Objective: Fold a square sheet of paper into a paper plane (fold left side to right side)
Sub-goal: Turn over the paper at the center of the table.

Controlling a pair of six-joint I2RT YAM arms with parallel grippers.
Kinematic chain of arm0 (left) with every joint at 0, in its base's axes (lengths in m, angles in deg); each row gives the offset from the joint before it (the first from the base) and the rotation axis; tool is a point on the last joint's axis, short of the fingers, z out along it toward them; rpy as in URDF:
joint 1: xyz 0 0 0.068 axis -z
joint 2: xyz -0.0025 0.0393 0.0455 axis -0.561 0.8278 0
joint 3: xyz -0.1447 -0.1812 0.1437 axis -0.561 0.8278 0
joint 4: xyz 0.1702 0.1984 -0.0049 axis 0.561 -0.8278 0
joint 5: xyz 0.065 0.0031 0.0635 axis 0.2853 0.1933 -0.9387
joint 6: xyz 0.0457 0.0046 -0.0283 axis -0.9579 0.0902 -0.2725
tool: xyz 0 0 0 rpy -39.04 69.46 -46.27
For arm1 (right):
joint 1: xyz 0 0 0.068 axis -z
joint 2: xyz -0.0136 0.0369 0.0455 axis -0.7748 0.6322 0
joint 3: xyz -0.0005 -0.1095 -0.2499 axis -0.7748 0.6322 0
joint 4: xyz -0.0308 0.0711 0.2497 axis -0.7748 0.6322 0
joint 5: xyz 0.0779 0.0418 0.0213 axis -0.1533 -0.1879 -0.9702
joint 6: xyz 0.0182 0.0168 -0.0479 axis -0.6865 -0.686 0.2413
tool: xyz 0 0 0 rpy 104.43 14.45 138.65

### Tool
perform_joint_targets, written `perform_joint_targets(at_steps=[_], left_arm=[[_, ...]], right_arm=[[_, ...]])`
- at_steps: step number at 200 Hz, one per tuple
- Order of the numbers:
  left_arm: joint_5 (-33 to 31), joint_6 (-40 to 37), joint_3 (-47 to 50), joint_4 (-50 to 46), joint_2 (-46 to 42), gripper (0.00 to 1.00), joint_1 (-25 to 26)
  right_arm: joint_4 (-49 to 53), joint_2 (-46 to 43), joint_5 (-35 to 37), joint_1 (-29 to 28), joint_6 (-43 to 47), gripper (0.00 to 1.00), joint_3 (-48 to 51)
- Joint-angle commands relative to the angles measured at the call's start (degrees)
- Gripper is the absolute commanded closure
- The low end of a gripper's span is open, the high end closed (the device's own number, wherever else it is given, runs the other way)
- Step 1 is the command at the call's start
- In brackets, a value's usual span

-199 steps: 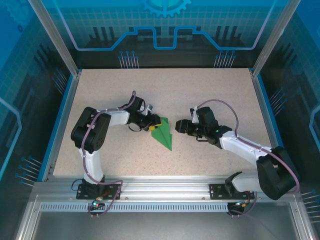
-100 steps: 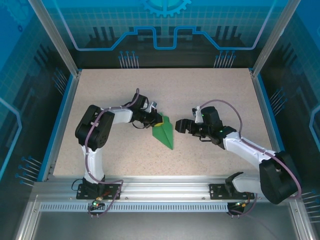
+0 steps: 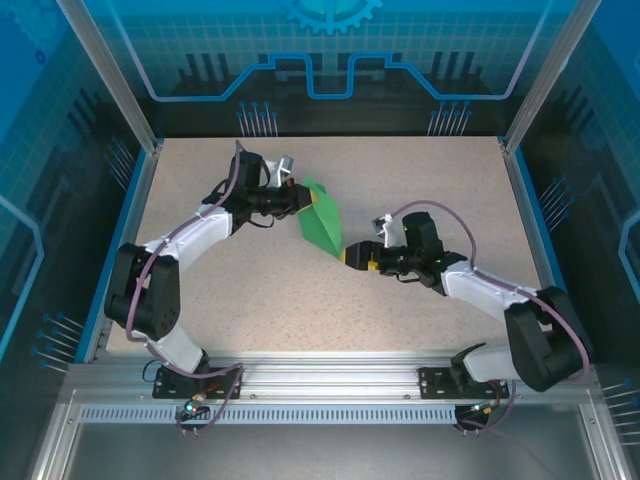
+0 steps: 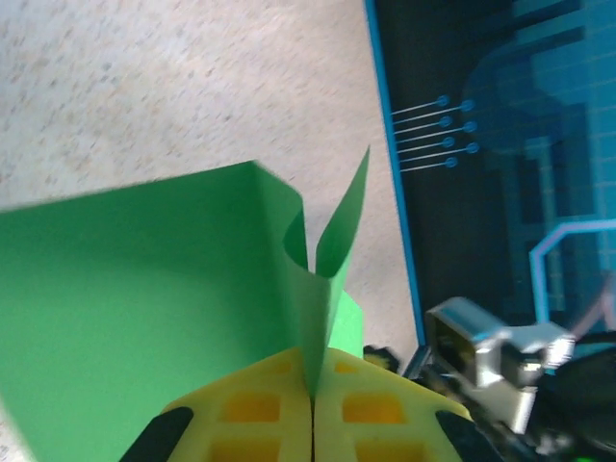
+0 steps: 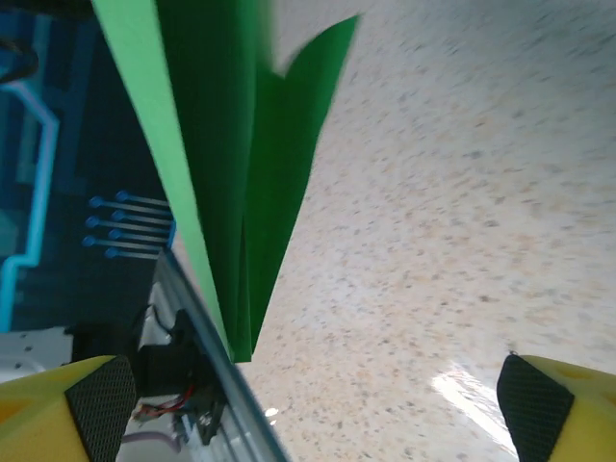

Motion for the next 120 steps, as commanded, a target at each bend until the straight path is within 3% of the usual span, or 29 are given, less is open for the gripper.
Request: perform_joint_targets(at_steps=[1,47,89,120], left_arm=[[2.68,2.32,-1.02,-0.26,-1.83,0.94,0.08],[4.71,2.89,-0.24,-0.23,-4.3,0.93,0.07],[6.54,4.91,2.58,2.84,-5.28,0.93,0.07],[8.02,6.46,4.18,5.29,-5.52,0.93,0.1]], right_arm=[[-13.53,4.47,-7.07,-2.78,-5.71,0.0,-0.08],[-19.9,7.9,-7.25,-3.73,-9.28,0.03,-3.29],[-19.12,5.89,-7.38,-1.91,-8.61,0.19,-5.61],[-18.6,4.92,-7.78,-0.36,-8.57,0.37,-7.32]])
